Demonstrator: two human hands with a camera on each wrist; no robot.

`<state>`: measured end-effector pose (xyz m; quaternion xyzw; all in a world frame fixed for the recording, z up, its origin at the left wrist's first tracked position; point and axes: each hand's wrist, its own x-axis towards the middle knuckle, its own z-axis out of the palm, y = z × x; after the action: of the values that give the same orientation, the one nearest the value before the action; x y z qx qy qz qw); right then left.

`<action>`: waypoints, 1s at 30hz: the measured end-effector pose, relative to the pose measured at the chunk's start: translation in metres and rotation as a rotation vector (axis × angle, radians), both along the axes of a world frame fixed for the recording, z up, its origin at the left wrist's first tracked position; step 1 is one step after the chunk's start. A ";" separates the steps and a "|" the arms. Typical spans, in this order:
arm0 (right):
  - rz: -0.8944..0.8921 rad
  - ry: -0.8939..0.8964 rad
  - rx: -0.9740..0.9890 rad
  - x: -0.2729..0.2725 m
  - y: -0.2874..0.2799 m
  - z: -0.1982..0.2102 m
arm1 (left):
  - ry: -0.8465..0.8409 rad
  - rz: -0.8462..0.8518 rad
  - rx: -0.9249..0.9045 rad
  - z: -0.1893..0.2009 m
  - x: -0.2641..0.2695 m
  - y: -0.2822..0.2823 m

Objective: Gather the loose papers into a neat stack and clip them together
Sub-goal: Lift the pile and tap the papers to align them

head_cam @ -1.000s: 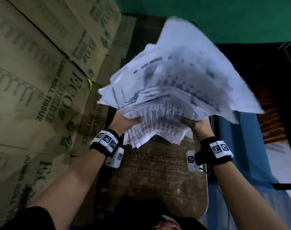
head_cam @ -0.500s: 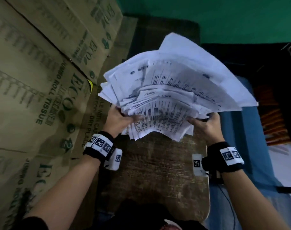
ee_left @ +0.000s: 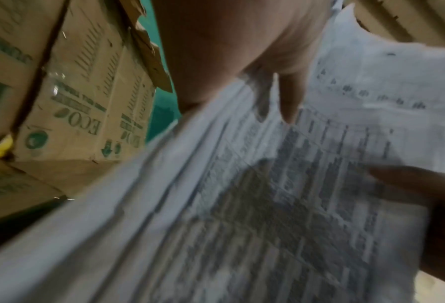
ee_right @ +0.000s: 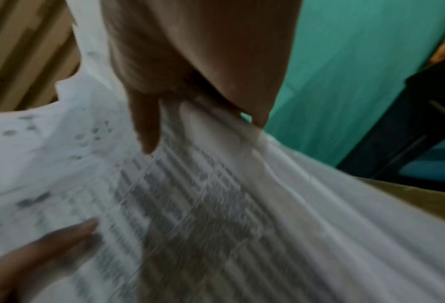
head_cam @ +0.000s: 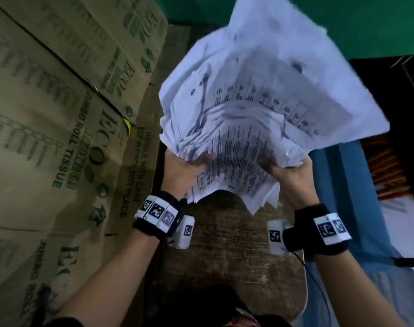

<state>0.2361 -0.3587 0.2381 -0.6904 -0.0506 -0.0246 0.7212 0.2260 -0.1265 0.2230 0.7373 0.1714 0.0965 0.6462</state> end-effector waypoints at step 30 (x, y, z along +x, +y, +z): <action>-0.083 0.173 -0.150 0.016 0.009 -0.046 | 0.037 0.004 0.003 0.005 -0.004 0.011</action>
<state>0.2519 -0.3495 0.1924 -0.7435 0.0388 0.0088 0.6676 0.2217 -0.1155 0.2283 0.7396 0.1844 0.0845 0.6418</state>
